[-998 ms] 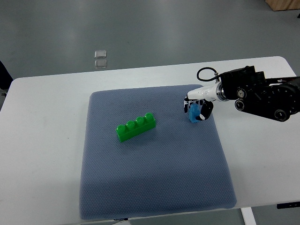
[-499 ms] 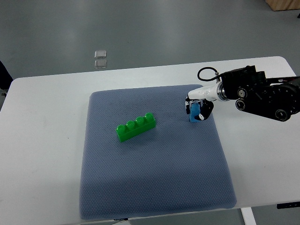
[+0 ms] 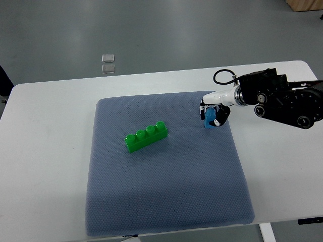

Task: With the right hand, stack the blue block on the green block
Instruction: 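Lift the blue block and carry it toward the green block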

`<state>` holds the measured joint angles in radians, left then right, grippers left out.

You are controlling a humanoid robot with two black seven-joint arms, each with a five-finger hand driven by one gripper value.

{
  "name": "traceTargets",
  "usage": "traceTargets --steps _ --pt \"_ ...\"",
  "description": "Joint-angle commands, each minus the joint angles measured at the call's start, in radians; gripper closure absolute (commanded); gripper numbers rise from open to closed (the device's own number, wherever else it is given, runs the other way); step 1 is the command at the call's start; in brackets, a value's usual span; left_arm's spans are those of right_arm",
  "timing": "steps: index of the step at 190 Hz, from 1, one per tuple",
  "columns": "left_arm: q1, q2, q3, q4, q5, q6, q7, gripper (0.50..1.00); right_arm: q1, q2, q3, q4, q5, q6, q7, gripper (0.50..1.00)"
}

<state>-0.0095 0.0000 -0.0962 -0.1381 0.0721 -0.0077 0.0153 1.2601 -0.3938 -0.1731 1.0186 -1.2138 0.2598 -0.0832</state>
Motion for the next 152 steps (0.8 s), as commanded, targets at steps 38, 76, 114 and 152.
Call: traceTargets --steps 38,76,114,152 --pt "0.0 0.0 0.0 0.0 0.0 0.0 0.0 0.5 0.039 0.006 0.01 0.028 -0.035 -0.056 0.045 0.983" --pt "0.0 0.0 0.001 0.0 0.0 0.0 0.0 0.5 0.094 0.012 0.041 0.078 -0.102 -0.126 0.125 0.981" --pt "0.0 0.0 0.001 0.0 0.0 0.0 0.0 0.5 0.111 0.024 0.055 0.113 -0.113 -0.163 0.181 0.981" --pt "-0.001 0.0 0.001 0.0 0.0 0.0 0.0 0.5 0.071 0.078 0.055 0.117 -0.184 -0.221 0.227 0.981"
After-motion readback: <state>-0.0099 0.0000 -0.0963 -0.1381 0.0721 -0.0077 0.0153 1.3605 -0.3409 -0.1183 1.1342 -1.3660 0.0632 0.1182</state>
